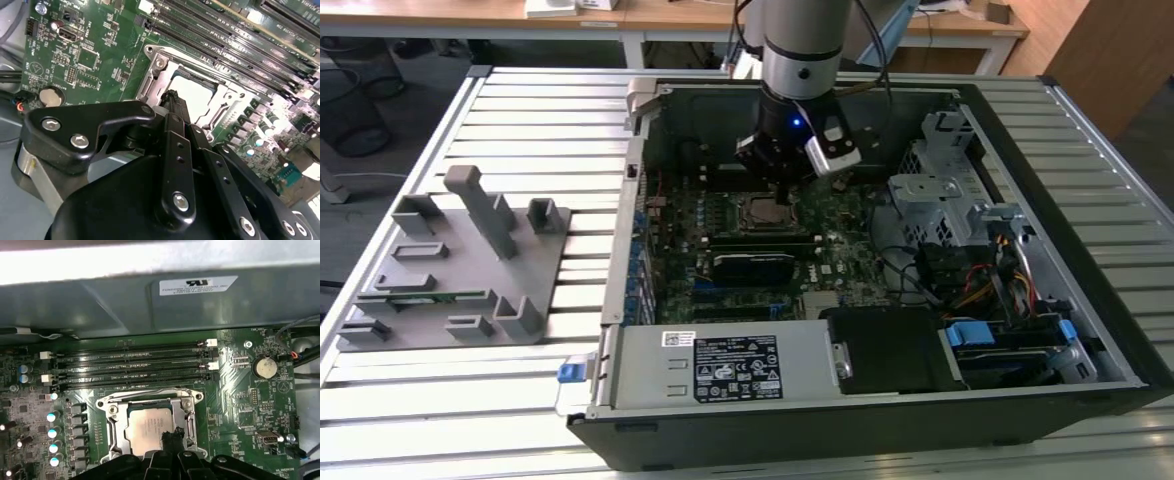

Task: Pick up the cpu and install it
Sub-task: 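Install the second cpu locking lever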

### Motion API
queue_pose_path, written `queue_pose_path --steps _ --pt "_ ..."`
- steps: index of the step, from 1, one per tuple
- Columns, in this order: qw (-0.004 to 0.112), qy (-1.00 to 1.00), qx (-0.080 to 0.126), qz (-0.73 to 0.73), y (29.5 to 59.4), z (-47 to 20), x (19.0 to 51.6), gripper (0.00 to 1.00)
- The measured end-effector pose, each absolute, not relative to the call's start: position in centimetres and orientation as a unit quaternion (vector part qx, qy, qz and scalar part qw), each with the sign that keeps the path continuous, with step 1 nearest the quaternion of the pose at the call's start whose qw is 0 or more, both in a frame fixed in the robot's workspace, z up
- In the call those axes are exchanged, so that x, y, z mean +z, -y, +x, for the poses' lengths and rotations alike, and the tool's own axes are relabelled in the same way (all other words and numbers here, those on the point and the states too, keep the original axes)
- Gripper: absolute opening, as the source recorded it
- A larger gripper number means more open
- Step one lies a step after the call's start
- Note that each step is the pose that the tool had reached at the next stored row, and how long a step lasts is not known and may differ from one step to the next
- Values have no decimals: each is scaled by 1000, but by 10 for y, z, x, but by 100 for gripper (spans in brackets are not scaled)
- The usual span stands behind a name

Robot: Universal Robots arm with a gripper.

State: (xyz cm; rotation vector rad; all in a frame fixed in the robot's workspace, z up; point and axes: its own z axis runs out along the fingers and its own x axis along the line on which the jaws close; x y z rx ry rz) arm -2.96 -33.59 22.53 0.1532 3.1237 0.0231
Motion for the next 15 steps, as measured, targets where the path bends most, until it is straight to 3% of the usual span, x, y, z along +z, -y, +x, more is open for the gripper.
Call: queue_pose_path --steps 15 --pt "7 -999 7 49 338 -34 238 11"
